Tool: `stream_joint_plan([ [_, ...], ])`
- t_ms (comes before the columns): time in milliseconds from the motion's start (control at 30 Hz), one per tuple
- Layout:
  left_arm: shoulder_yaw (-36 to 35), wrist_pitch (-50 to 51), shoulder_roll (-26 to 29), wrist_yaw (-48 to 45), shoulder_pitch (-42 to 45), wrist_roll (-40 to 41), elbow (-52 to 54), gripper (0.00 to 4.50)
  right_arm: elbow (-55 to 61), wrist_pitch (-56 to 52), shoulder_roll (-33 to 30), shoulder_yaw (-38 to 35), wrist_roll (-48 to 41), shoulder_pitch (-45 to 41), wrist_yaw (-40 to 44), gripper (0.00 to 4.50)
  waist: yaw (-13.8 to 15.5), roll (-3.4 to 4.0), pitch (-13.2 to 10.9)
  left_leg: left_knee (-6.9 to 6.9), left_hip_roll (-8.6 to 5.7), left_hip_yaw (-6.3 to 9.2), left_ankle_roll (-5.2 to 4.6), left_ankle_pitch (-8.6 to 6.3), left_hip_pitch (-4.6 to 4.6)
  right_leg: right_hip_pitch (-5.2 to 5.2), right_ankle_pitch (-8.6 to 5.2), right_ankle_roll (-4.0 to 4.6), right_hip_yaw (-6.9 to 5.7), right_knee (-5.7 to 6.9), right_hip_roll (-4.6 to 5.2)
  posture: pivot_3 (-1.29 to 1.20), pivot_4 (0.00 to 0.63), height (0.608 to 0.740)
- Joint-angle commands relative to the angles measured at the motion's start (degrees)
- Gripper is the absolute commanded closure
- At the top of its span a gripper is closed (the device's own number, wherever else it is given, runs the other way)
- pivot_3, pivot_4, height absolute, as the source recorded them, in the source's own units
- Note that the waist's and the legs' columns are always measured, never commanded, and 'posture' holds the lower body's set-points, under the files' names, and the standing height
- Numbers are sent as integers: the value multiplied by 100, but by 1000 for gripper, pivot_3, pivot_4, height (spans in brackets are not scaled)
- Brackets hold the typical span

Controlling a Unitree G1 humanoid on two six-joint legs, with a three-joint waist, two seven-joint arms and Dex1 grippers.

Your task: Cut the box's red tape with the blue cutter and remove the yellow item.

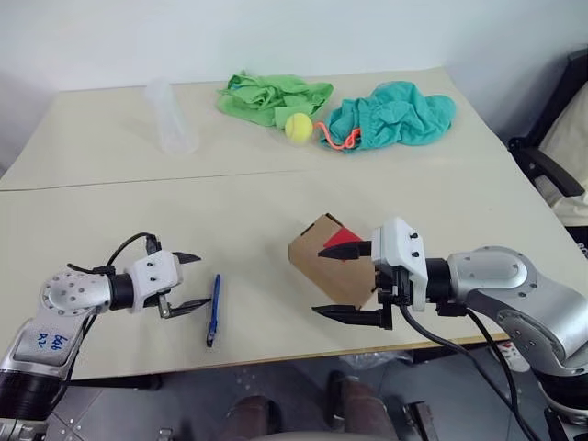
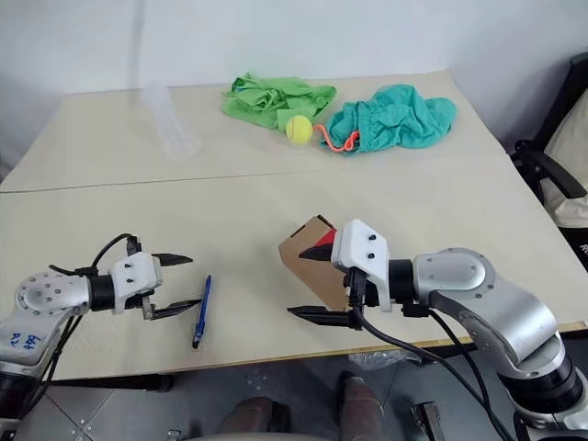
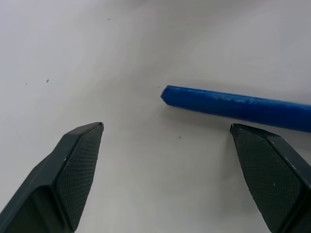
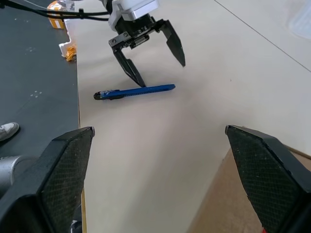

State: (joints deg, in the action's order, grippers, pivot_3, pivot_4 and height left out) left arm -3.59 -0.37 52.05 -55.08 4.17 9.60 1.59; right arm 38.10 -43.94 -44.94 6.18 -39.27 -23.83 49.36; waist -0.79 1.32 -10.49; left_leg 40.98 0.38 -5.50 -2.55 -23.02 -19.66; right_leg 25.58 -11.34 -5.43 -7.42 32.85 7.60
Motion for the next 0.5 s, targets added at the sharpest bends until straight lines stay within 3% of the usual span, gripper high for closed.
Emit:
stream_joint_plan([
  [33,218,74,133,-109,-446,-346,-130,34,94,67,-53,-126,-31,-66,59,0,-12,2,1,-1,1,-1,1,-2,3,0,-2,3,1,1,-1,0,150,740],
  [333,-105,100,304,-198,-310,-204,-298,34,24,78,-80,-125,27,-123,153,0,-85,2,1,-5,13,-8,10,-5,14,-1,-8,13,1,8,-10,0,150,740],
  [500,-20,784,-162,-41,439,260,15,34,-3,88,-54,-110,51,-157,160,0,-60,4,-4,-5,24,-10,23,-7,18,4,-15,26,0,14,-17,0,150,740],
])
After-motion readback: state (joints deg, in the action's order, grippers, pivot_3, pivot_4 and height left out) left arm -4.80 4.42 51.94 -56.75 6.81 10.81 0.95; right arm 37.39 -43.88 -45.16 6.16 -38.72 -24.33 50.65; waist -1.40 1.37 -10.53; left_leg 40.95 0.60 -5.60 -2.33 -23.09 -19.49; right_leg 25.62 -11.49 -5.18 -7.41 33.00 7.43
